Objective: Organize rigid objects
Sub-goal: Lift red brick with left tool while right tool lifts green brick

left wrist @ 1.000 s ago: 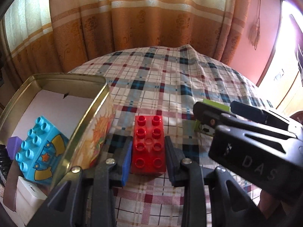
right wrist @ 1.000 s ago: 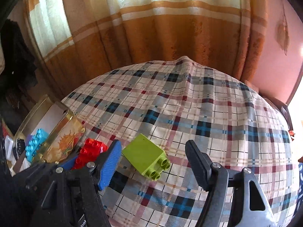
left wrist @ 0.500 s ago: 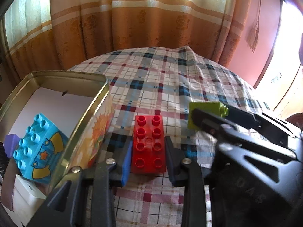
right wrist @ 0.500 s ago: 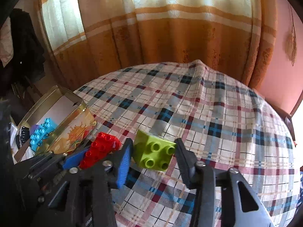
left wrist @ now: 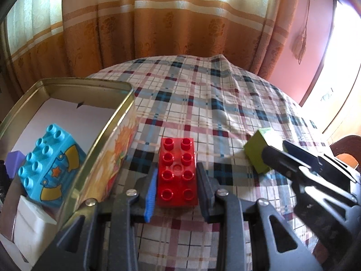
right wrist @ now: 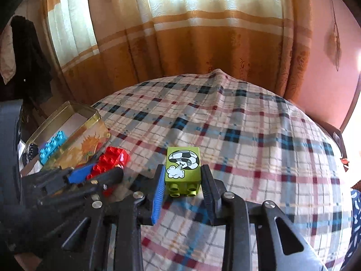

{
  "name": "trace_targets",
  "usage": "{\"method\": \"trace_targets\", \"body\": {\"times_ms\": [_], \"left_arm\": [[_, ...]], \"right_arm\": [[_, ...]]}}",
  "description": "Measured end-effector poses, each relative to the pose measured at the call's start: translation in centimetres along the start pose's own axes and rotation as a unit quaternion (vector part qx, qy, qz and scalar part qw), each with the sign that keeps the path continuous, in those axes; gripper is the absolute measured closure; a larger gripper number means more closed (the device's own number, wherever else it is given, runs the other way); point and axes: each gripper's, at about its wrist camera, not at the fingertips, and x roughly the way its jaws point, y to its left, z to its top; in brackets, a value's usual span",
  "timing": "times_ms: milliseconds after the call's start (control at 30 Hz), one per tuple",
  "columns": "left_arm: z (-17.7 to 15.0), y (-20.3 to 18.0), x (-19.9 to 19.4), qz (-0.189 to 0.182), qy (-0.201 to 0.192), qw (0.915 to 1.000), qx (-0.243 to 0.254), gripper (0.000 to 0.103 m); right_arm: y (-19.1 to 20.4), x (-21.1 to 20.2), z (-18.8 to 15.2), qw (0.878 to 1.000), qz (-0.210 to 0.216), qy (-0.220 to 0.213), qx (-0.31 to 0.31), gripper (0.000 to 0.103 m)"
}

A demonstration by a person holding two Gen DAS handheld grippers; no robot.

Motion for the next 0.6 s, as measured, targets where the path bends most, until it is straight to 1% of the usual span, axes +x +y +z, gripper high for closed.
{"method": "trace_targets", "body": {"times_ms": [233,433,600], "left_arm": [[-0.7,-0.1,-1.0,-0.001,-0.01,0.9999,0.002,0.072],[-0.9,0.1,-2.1,-0.011,-0.018,0.9998,-0.002,0.072],[-1.1,0.4,-2.9,-0.014,-0.029,0.9995,-0.007,0.072]], "right_arm": [[0.3,-2.8,-0.8,1.0,0.006,-0.027,0.008,0.069],[1.1,-3.7,-1.5,0.999,0.005,-0.037,0.0,0.069],[1.0,-4.6,-1.7,0.998,-0.003,-0.058,0.007,0.069]]}}
